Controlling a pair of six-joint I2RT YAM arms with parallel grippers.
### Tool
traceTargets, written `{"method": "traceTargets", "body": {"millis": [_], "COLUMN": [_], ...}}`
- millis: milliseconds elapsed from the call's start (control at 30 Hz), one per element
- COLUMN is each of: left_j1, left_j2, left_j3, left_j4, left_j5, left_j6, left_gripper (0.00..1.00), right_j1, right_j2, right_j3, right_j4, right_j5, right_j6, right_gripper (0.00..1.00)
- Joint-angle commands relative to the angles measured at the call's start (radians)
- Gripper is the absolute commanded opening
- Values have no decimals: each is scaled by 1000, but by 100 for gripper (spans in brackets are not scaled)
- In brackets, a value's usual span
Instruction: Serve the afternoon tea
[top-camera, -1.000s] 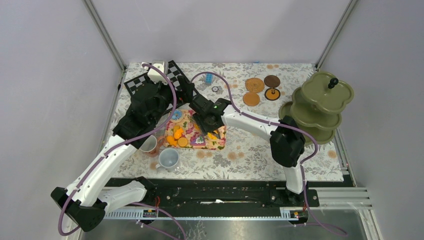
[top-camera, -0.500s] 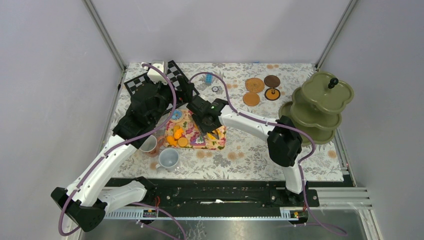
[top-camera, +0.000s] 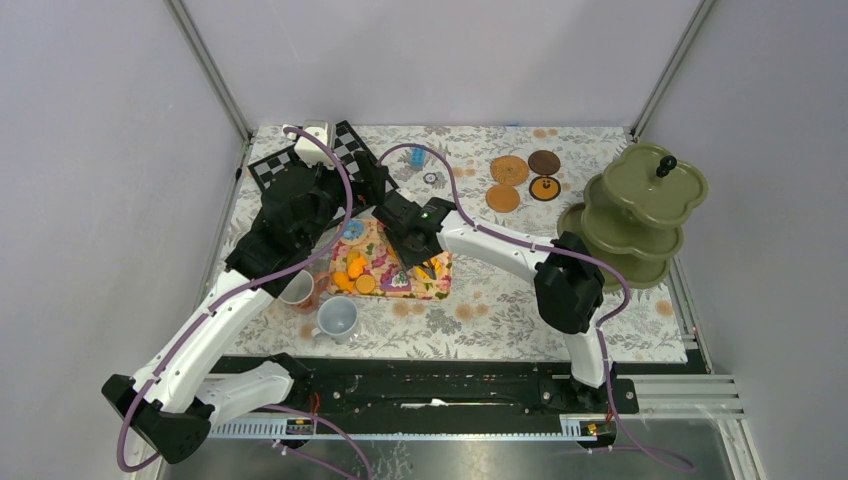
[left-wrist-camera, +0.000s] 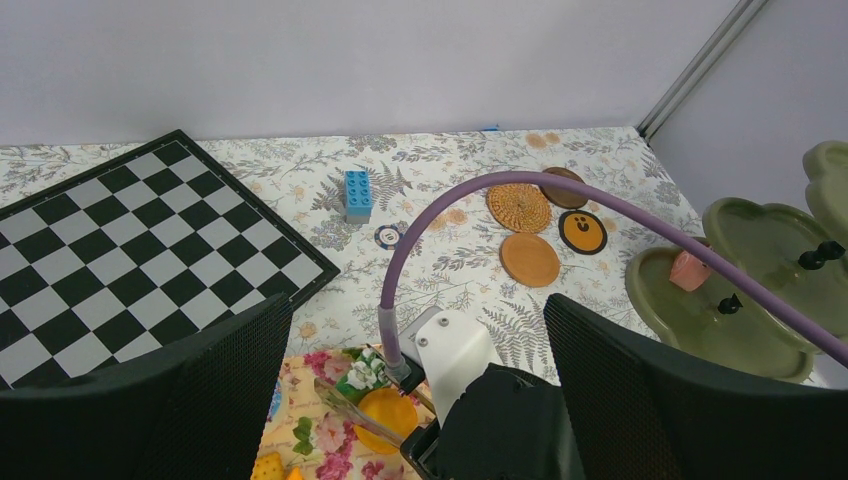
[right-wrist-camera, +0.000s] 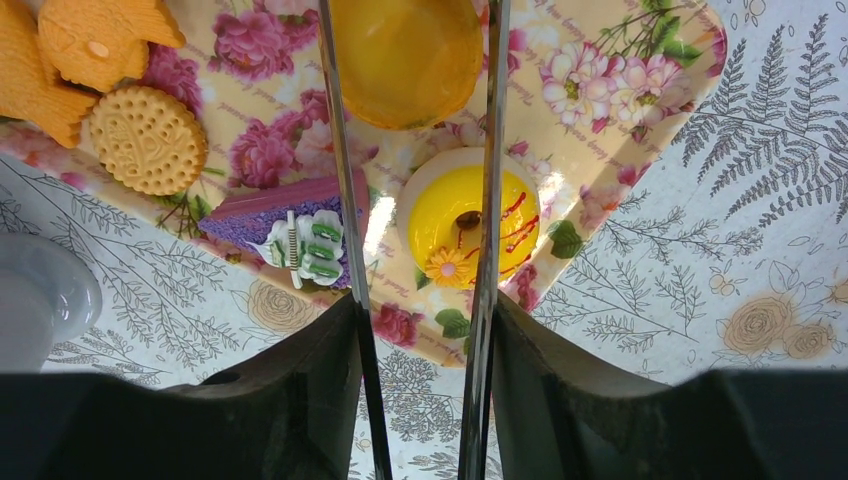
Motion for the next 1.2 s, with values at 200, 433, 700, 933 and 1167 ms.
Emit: {"method": "traceTargets", "body": {"millis": [200,433,700,933,1167], "left_j1": [9,10,10,10,9], "left_j2": [-17,-19,-18,-15,-19], "left_j3": [0,-1,5,6,9], "left_j4": [36,35,33,33,32], "left_j5": [-9,-17,9,33,51], "left_j6": [-5,-4,-10,-22,-31], "left_gripper": [99,99,99,99,99], "right_j1": [14,13,-48,-294,-434], "right_j2": [-142,-230,-446,-753,-964], "right_j3": [-36,-88,-332,-681,-916], "right_j4": [69,71,60,13,24], "right_j5": [38,77,252,384,388], "right_j6": [17,30,61,283,398], "right_gripper": [49,49,50,49,48]}}
